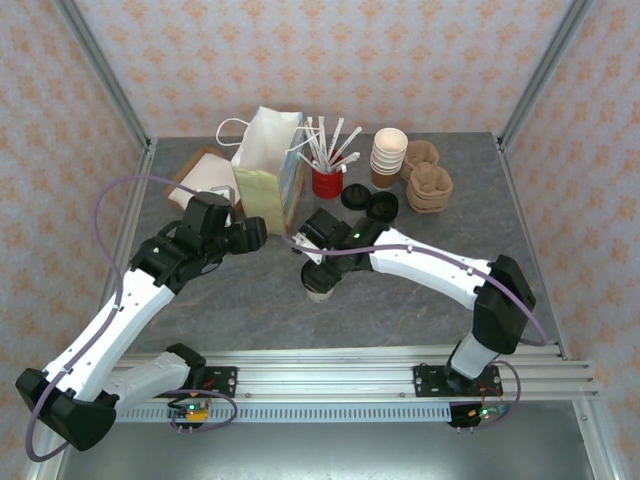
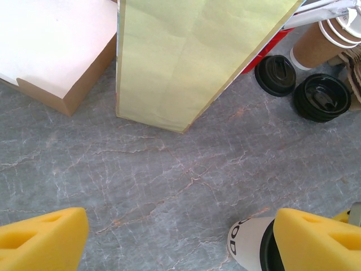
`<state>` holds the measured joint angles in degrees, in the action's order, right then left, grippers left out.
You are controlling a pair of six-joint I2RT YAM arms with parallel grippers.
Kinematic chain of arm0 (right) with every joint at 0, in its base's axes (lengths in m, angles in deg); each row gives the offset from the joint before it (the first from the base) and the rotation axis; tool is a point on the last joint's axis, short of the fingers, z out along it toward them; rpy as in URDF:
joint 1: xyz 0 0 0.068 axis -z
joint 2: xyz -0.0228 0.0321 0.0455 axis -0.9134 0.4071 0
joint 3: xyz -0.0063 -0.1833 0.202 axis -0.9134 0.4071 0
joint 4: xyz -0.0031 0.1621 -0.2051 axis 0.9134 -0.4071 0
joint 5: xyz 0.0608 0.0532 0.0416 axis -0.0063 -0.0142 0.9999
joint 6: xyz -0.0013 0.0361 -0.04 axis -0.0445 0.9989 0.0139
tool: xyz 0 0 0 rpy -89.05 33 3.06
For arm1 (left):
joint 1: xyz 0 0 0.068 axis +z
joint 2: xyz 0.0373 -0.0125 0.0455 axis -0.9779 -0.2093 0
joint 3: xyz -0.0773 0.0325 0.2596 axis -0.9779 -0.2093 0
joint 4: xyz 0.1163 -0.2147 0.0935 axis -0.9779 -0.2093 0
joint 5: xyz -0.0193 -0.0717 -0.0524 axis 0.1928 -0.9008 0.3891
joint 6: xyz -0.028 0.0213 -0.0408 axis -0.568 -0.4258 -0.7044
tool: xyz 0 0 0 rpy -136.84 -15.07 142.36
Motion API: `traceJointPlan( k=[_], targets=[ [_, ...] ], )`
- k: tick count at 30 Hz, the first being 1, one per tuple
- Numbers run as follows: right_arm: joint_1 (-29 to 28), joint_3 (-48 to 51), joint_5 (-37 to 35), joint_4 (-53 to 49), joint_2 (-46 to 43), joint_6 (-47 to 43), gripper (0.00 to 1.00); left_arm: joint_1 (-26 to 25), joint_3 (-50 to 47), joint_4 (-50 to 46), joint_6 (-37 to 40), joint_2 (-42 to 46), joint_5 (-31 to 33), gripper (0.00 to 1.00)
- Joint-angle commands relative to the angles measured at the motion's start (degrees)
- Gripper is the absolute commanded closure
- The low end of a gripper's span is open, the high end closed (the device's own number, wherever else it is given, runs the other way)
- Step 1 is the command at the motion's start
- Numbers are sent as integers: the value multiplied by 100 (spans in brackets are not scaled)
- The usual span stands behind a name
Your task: Pack the takeout coffee
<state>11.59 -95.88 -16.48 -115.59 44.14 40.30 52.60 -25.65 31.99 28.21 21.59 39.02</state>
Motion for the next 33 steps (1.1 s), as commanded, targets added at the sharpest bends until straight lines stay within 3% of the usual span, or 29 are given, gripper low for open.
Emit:
traceJointPlan(
  k=[1, 18, 33],
  targets=[
    [-5, 226, -547, -769, 486, 47, 44, 79, 60, -157, 99, 32, 49, 14],
    [143, 740, -72, -627, 745, 196, 48, 99, -54, -109, 22, -4, -13, 14],
    [161, -210, -287, -740, 547, 256, 46, 103, -10, -74, 112, -14, -131, 14]
  ],
)
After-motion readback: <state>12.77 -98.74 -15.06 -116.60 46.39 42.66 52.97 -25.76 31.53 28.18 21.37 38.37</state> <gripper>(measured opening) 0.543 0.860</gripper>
